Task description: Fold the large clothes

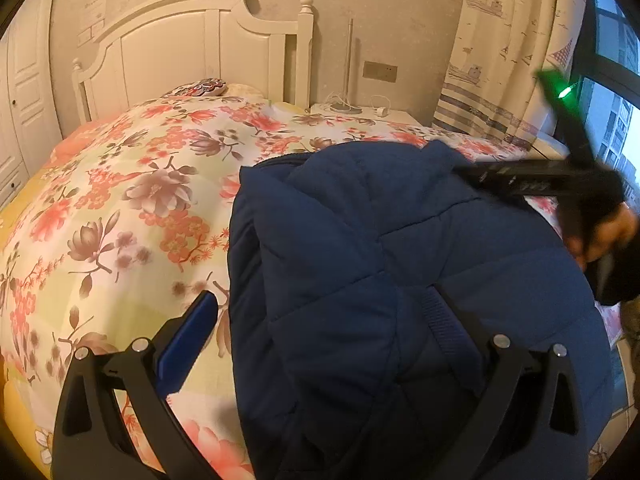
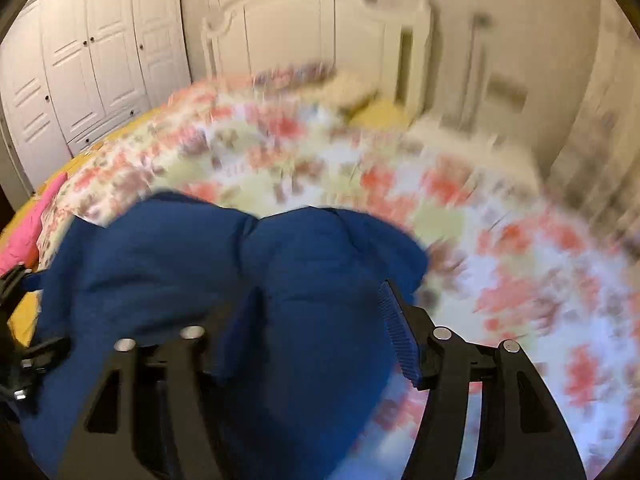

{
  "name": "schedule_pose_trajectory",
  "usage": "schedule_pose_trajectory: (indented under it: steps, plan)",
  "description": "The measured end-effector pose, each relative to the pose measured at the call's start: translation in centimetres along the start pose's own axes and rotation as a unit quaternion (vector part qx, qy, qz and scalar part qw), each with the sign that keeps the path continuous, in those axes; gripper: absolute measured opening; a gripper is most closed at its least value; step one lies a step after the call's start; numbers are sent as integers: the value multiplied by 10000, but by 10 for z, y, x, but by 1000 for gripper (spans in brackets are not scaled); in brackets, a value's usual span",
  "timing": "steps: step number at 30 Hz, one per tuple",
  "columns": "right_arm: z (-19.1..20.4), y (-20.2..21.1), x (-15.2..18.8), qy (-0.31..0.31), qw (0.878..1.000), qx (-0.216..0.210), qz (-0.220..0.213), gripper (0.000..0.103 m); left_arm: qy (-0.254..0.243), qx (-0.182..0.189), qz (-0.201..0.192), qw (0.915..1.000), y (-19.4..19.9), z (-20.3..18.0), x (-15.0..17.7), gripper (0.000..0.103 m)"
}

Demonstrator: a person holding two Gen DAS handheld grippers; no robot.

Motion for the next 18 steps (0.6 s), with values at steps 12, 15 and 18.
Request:
schedule_pose_trajectory:
  steps: [12, 15, 18]
  plan:
    - [22, 83, 68, -822, 9946, -492, -408, 95, 390, 324, 149, 9986, 22, 17, 13, 101]
    - [27, 100, 105, -1033, 9898, -946, -260, 95, 862, 987, 393, 9906, 27, 36, 27, 101]
    - [27, 104, 134, -1533, 9762, -1533, -50, 95, 1452, 1935, 840, 9667, 21, 53, 47, 101]
Point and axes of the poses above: each gripper's, at about its wrist camera, not at the fingertips, and y roughly against the way its jaws point, z to its left, x to its underside, the point moved 3 cm from there along -y, roughly the way its jaws point
